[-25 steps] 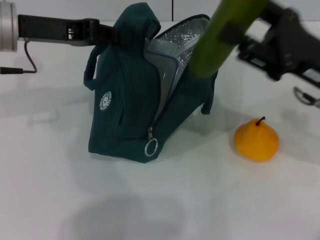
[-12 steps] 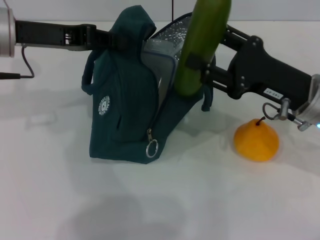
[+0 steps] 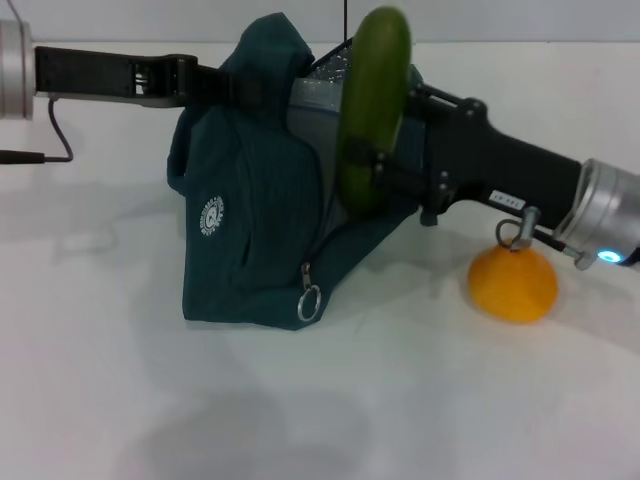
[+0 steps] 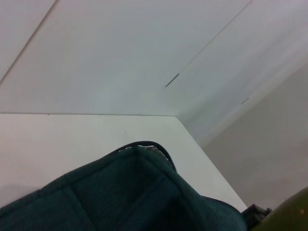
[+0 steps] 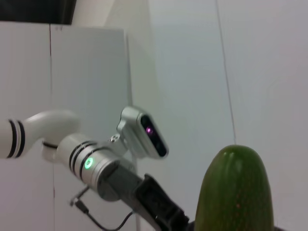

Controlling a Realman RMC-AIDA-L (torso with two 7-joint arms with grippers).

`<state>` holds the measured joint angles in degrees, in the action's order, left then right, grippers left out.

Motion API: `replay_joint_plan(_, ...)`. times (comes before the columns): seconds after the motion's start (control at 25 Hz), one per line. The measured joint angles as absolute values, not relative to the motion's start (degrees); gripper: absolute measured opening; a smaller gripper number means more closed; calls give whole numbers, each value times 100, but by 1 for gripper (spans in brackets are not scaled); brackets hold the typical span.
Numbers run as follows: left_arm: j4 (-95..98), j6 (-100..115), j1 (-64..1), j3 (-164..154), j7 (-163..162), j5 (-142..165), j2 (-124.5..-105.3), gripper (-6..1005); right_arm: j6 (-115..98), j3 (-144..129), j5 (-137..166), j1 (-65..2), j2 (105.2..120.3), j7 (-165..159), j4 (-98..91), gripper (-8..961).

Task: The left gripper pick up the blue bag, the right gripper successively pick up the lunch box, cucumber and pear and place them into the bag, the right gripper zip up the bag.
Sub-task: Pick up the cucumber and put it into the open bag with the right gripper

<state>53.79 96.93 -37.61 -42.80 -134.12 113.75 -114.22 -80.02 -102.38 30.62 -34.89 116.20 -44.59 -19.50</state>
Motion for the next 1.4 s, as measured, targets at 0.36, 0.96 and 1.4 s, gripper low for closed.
replay_joint_plan(0.36,5379,9768,-3738,-4290,-13412,11381,-11442,51,-7103,-10747,2975,-3559,11619,-5399,-2214,663)
replay_joint_plan(0.96,5379,9809,-3681,-4289,-13358,11361,-11443,51,-6913,-11464,2111,-3423,11619,-5424,-2533,667)
replay_joint_plan(1.4,5379,9809,-3704,-4289,-13348,11354,-11448,51,-6638,-11896,2126,-3446,11619,-6815,-2533,670)
